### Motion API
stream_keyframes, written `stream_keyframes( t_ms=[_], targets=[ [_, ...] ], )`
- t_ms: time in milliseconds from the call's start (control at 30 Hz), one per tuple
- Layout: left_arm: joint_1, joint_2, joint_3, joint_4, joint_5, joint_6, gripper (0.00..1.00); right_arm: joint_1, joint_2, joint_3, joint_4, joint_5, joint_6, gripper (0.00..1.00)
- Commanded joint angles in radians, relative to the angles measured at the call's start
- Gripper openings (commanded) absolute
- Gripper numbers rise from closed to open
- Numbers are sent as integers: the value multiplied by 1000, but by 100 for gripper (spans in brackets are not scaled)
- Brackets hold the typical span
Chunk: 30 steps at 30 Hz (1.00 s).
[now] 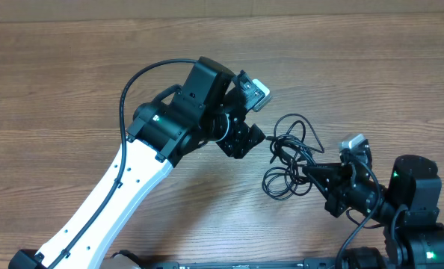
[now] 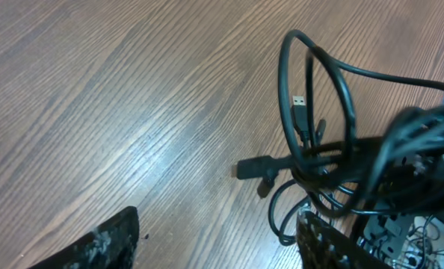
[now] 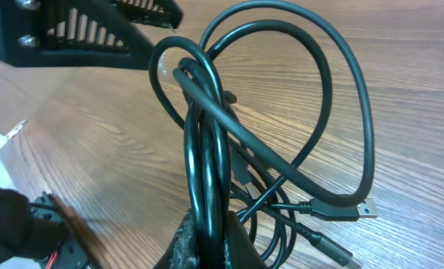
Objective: Untangle cables
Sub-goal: 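Pull the grippers apart, left gripper moving up-left to separate strands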
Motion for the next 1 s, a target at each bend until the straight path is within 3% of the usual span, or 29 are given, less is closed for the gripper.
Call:
stream_keyframes(
  t_ms=[0,167,300,467,600,767,967],
  targets=[
    [-6,-28,28,-2,44,-31,70,-2,-2,-5,23,125,128,4],
    [-6,-28,28,18,160,-40,67,-2,-2,-5,103,157,343,4],
    [-7,-28,28,67,206,-127,71,-2,-2,-5,160,157,478,4],
    [-40,-28,28,119,202,-159,76,-2,-2,-5,198,71,512,4],
    [-86,-19,27,148,134,-168,78,-2,-3,-5,222,66,560,4],
    [-130,32,27,158,-122,-306,77,-2,-3,-5,220,61,600,4],
    [-130,84,27,196,-137,-362,77,-2,-3,-5,247,6,599,4]
  ],
)
